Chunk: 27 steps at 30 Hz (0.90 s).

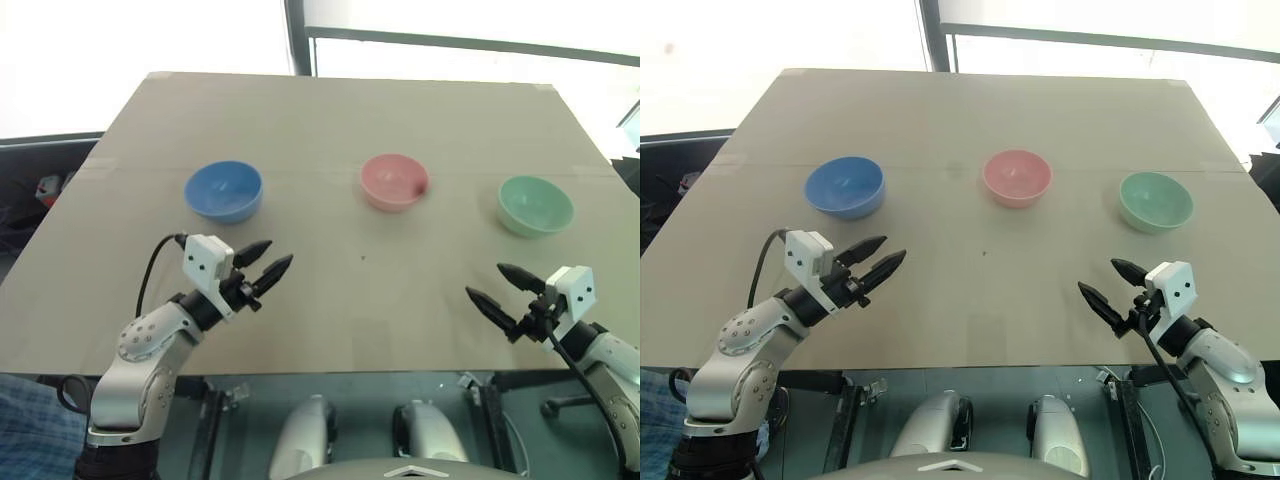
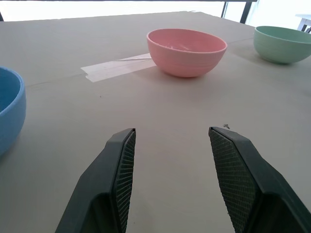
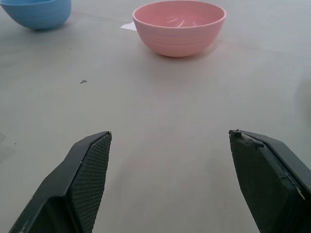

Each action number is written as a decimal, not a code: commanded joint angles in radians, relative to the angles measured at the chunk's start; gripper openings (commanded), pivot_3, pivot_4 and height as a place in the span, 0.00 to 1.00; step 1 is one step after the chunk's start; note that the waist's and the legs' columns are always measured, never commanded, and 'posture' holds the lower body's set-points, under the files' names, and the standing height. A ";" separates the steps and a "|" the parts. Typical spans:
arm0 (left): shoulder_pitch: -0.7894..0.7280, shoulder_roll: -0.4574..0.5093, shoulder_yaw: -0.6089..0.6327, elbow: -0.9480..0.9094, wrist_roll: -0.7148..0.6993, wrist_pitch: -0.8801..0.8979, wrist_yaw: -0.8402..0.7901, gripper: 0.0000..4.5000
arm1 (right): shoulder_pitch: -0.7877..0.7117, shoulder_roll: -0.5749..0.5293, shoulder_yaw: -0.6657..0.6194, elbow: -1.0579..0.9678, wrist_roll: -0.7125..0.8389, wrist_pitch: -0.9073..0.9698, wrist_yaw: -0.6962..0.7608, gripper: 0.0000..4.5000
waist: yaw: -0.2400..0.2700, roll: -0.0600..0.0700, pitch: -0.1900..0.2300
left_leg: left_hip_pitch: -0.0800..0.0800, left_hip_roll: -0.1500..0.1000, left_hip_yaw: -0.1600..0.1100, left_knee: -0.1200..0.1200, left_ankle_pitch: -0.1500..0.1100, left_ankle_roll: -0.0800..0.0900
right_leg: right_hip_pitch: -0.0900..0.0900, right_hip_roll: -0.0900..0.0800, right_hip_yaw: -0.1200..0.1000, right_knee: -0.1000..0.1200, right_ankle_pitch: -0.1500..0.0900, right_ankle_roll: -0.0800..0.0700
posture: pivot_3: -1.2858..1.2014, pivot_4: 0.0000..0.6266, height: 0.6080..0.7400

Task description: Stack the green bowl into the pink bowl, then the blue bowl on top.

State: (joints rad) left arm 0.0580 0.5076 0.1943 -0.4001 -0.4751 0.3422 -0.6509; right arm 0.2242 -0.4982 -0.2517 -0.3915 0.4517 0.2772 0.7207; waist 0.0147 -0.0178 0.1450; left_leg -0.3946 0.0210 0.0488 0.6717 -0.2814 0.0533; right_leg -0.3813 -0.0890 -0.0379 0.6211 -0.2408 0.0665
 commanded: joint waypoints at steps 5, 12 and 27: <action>-0.007 0.013 0.036 -0.070 -0.051 0.017 0.003 0.56 | -0.042 -0.013 -0.028 0.002 0.034 -0.001 -0.001 0.91 | 0.000 0.000 0.000 | 0.000 0.000 0.000 0.000 0.000 0.000 | 0.000 0.000 0.000 0.000 0.000 0.001 | 0.52 0.24 1.00; -0.011 0.021 0.025 -0.078 -0.052 0.024 0.011 0.56 | -0.063 -0.019 -0.015 0.013 0.034 0.000 -0.008 0.91 | 0.000 0.000 0.000 | 0.000 0.000 0.000 0.000 0.000 0.000 | 0.000 0.001 0.000 0.000 0.001 0.001 | 0.52 0.24 1.00; -0.019 0.019 0.016 -0.113 -0.101 0.057 0.008 0.56 | -0.089 -0.062 0.002 0.011 -0.003 0.054 -0.038 0.91 | 0.000 0.000 0.000 | 0.000 0.000 0.000 0.000 0.000 0.000 | 0.000 0.001 0.000 0.000 0.001 0.001 | 0.52 0.24 1.00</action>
State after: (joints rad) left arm 0.0419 0.5202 0.1955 -0.4639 -0.5442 0.3994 -0.6310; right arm 0.1501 -0.5364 -0.2466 -0.3679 0.4619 0.3241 0.6904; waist 0.0144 -0.0179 0.1449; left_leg -0.3943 0.0210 0.0491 0.6720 -0.2812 0.0531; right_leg -0.3810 -0.0876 -0.0376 0.6214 -0.2402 0.0677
